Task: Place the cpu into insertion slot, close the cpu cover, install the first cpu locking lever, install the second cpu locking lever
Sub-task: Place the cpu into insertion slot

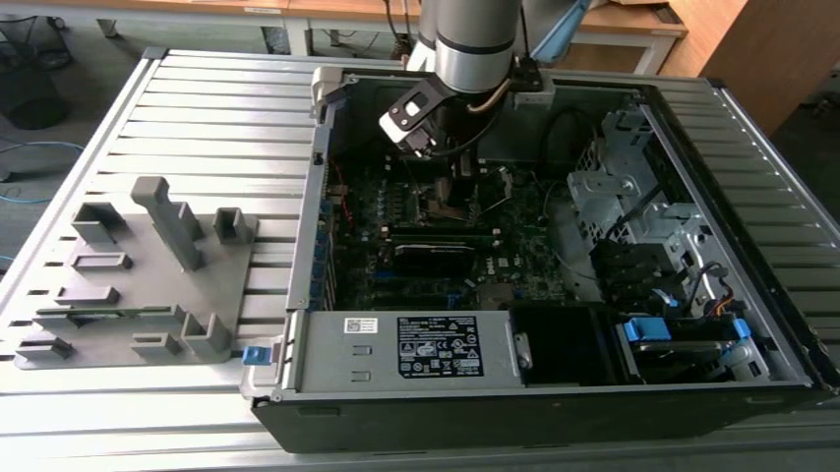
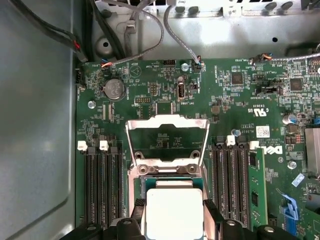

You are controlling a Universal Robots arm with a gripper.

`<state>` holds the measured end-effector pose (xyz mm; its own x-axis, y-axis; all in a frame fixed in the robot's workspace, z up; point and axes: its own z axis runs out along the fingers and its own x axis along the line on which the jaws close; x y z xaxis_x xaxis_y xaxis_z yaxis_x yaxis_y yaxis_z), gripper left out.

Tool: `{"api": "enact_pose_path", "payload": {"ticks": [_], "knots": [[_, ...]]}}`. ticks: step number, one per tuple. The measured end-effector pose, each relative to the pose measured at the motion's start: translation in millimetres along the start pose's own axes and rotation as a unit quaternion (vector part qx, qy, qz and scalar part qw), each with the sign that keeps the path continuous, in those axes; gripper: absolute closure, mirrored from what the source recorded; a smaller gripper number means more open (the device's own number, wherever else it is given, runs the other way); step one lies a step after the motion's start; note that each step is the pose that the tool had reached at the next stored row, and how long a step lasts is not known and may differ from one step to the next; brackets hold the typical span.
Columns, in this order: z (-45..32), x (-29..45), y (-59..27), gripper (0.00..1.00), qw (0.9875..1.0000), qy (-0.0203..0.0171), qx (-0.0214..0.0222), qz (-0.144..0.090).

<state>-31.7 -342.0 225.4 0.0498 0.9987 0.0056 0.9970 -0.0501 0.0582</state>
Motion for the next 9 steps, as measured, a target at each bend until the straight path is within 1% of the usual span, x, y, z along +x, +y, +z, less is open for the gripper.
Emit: {"api": "enact_pose_path", "payload": {"ticks": [4,9], "knots": [[2.3,-0.1,-3.0,0.46,1.0,-0.0006,0.0,0.0],[6.6,-0.3,-4.4,0.46,1.0,-0.0007,0.0,-0.001]]}}
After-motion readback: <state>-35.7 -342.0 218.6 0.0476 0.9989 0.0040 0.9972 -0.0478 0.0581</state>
